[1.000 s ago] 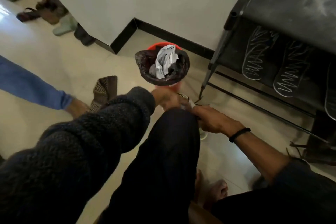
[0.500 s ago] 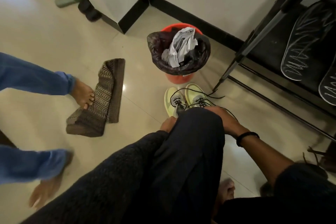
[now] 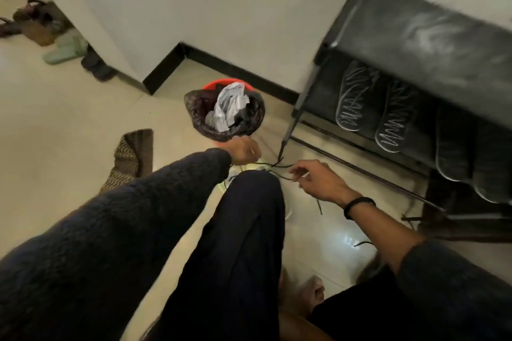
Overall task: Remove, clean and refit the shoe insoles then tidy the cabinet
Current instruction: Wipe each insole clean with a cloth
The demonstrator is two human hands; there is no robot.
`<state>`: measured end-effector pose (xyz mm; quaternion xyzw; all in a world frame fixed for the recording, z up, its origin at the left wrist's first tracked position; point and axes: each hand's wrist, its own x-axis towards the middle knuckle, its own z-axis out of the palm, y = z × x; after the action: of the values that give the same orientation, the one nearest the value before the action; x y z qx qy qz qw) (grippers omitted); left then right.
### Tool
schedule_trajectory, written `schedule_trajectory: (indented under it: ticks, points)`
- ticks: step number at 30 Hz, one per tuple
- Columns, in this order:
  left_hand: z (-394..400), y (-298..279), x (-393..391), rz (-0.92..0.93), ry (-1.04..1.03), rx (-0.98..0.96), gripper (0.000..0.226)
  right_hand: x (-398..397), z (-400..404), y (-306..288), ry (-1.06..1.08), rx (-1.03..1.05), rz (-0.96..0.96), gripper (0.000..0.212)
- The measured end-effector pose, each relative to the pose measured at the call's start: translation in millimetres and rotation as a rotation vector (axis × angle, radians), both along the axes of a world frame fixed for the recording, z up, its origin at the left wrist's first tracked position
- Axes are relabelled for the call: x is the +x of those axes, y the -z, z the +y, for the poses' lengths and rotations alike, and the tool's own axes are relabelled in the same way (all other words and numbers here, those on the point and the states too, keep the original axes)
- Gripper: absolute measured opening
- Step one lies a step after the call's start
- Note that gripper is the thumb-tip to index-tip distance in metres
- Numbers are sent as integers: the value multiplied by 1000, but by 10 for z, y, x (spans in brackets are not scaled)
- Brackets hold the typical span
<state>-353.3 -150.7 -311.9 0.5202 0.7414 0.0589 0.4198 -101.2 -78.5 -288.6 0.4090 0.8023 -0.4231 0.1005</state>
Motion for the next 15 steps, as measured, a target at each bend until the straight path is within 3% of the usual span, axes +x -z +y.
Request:
schedule_trajectory:
  ticks: [5, 8, 11, 15]
  points:
    - [81, -882, 287, -129, -48, 157, 14, 301, 44, -607, 116, 101, 135, 30]
    - [169, -1220, 761, -345, -139, 254, 17, 630, 79, -838, 297, 104, 192, 24]
    - [318, -1214, 1408, -577, -351, 256, 28, 1010, 77, -928, 706, 73, 311, 13]
    - [556, -993, 2376, -914, -450, -19, 35, 1556, 141, -845, 1360, -181, 551, 10]
